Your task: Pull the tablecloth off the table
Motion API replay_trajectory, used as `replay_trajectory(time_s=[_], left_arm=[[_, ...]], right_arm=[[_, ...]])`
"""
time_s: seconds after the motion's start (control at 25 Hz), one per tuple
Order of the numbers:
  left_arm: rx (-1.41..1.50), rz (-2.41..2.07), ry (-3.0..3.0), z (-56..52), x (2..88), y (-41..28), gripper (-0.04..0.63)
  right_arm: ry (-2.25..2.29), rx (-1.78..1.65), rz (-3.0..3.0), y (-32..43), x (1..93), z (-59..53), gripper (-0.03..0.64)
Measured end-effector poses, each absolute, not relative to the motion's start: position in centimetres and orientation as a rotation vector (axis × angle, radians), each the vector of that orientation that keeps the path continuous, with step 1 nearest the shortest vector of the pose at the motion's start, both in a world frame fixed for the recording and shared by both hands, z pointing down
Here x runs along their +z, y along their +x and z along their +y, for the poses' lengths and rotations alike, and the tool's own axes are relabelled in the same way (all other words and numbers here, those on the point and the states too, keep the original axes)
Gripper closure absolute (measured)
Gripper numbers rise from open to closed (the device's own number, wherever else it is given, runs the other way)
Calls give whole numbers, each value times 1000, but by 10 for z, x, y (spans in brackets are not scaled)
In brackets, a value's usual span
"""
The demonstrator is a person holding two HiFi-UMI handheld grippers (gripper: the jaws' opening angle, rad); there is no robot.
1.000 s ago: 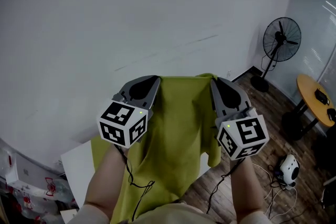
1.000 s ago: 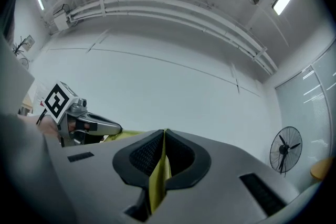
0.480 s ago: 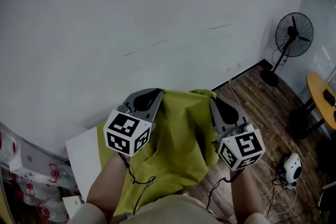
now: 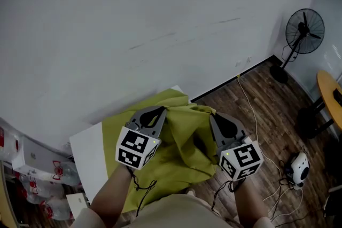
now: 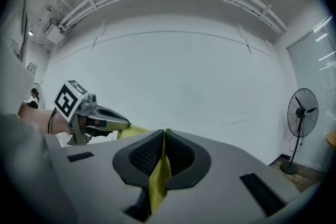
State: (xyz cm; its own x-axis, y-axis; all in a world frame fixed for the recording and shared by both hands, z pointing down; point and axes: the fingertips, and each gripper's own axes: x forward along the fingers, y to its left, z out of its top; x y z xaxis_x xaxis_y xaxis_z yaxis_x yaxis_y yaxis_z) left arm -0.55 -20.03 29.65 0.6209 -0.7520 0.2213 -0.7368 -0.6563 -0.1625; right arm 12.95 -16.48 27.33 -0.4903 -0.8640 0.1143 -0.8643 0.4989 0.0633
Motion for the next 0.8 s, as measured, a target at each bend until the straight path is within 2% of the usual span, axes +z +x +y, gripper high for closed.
replay_trajectory(time_s=[0.8], left_arm=[[-639, 1342, -2873, -159, 395, -21, 575]], right_arm=[[1339, 124, -2531, 111, 359, -135, 584]])
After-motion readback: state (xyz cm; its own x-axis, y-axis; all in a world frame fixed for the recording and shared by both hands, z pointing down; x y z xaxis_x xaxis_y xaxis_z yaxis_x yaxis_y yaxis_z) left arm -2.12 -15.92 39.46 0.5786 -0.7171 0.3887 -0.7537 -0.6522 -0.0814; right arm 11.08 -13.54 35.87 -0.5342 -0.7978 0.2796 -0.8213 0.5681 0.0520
